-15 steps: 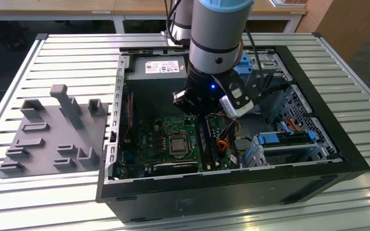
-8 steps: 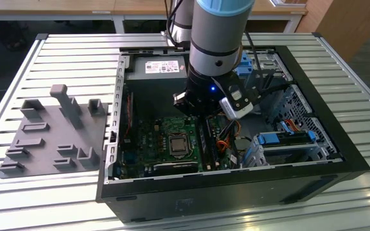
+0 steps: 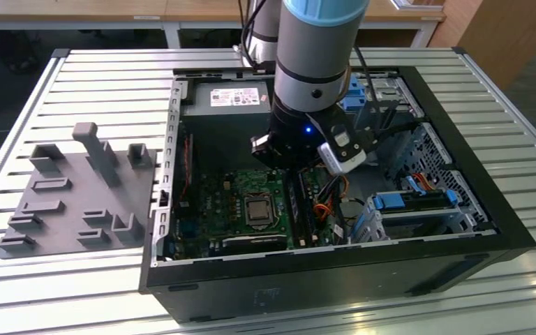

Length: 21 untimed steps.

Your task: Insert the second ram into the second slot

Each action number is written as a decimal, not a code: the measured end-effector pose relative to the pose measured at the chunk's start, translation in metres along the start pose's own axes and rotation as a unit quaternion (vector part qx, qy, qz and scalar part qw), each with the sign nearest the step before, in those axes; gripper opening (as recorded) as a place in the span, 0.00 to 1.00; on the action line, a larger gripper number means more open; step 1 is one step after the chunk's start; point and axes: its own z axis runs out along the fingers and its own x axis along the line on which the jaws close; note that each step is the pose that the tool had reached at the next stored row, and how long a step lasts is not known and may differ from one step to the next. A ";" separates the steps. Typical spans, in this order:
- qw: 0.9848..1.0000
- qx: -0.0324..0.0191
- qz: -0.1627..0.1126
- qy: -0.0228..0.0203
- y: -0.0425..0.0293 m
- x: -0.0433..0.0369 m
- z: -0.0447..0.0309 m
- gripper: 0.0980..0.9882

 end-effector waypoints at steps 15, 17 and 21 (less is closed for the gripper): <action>1.000 0.000 0.000 0.000 -0.0002 0.0000 0.0050 0.04; 1.000 0.000 0.000 0.000 -0.0002 0.0000 0.0055 0.04; 1.000 0.000 0.000 0.000 -0.0003 0.0000 0.0066 0.04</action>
